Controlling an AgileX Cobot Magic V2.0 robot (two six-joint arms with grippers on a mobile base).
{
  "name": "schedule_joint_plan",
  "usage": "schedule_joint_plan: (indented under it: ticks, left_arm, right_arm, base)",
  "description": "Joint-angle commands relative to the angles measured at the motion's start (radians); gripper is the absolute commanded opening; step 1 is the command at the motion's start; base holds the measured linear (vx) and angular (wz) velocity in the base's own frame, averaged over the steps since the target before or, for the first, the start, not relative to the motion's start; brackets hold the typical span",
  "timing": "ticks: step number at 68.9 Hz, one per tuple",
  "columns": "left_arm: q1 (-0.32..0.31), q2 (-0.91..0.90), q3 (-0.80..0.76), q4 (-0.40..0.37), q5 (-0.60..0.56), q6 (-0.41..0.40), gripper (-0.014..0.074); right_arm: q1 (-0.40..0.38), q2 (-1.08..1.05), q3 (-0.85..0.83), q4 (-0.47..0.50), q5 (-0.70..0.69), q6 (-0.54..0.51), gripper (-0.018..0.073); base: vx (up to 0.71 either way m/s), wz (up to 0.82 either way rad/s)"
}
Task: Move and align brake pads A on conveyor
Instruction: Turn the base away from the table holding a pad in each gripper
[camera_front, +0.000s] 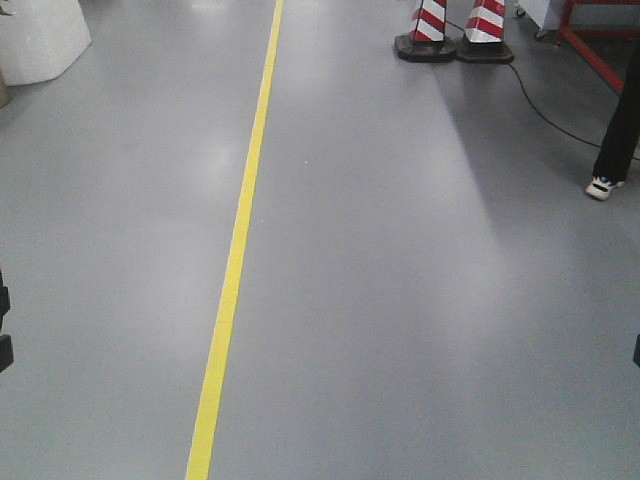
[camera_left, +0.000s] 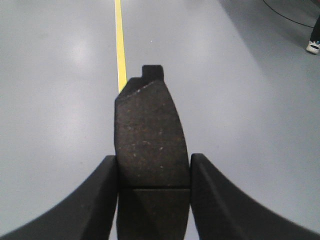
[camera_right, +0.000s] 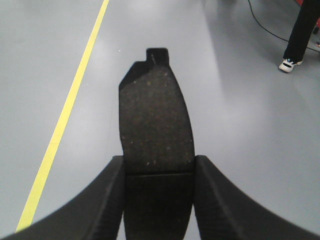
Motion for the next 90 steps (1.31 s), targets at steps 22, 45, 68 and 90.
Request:
schedule_joint_plan:
  ticks: [22,45,68,90]
  left_arm:
    - [-0.004,-0.004,-0.028,-0.009,-0.091,-0.002,0.0083]
    - [-0.004,-0.004,-0.028,-0.009,-0.091,-0.002,0.0083]
    - [-0.004,-0.004,-0.028,-0.009,-0.092,-0.002,0.0083]
    - [-0.004,-0.004,-0.028,-0.009,-0.091,-0.002,0.0083]
  right_arm:
    - [-0.001,-0.005,-0.031,-0.008,-0.086,-0.007,0.0025]
    - [-0.001,-0.005,-0.031,-0.008,-0.086,-0.007,0.0025]
    - [-0.001,-0.005,-0.031,-0.008,-0.086,-0.007,0.0025]
    - [-0.001,-0.005,-0.031,-0.008,-0.086,-0.007,0.0025]
  base:
    - [0.47,0.01]
    - [0.53,0.03]
    - [0.58,0.05]
    - [0.58,0.00]
